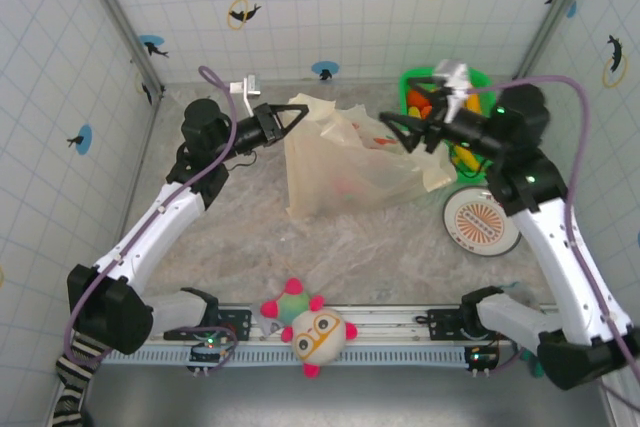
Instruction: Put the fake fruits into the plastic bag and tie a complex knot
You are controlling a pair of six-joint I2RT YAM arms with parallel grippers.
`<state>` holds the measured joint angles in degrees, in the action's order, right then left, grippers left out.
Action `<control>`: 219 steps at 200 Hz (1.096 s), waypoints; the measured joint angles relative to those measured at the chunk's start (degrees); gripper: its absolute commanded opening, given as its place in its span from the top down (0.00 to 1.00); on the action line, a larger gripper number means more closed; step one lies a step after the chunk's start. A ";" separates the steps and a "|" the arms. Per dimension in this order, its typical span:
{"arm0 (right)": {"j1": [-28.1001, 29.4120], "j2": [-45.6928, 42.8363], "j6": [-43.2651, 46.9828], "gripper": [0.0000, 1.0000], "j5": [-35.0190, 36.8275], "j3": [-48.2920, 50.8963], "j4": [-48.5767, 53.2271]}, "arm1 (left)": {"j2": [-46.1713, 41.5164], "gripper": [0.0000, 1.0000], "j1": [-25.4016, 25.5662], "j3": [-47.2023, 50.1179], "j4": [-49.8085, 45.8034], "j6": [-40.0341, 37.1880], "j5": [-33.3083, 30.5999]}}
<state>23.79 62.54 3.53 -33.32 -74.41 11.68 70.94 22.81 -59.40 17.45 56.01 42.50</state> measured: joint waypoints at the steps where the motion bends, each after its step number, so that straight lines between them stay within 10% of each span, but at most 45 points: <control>1: 0.28 0.22 0.17 0.12 0.09 0.00 0.07 | 0.00 1.00 0.00 -0.02 0.00 0.00 0.00; 219: 3.10 20.50 40.85 0.52 -12.90 -7.56 0.83 | 1.99 1.00 -0.04 -2.67 -0.68 -0.92 5.33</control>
<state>26.89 83.05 44.38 -46.22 -81.97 12.51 72.93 22.76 -62.06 16.78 55.09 47.83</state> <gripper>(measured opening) 0.526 0.055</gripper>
